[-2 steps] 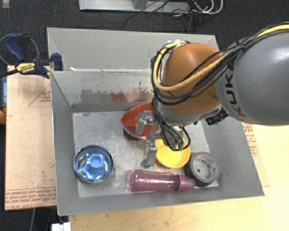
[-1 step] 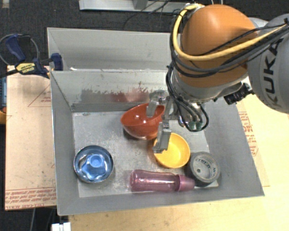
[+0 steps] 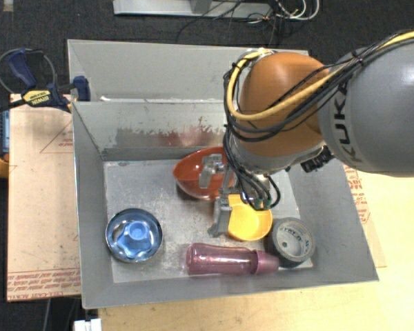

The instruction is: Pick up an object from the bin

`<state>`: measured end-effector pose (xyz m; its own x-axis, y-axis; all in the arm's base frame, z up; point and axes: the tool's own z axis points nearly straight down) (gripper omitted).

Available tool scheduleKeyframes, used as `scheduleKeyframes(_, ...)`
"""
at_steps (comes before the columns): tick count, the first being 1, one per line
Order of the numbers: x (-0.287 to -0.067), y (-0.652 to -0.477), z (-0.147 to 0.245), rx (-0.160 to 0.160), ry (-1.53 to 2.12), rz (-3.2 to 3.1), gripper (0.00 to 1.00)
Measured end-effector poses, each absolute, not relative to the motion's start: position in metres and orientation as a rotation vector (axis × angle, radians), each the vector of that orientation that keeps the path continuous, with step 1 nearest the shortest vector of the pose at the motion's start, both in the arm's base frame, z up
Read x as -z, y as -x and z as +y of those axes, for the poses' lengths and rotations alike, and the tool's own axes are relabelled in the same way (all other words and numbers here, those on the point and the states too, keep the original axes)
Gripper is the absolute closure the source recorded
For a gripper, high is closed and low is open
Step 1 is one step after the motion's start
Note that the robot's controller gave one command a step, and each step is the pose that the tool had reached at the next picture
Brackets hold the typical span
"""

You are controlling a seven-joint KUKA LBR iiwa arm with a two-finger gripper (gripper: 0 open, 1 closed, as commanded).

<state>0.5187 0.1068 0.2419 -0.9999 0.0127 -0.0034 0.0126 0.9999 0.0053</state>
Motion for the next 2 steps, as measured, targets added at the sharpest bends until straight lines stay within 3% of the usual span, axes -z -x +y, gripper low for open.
scheduleKeyframes(1, -0.277, -0.515, 0.125, -0.011, -0.087, 3.129, 0.0)
scheduleKeyframes(2, -0.2, -0.528, 0.108, -0.003, -0.025, 3.151, 0.0)
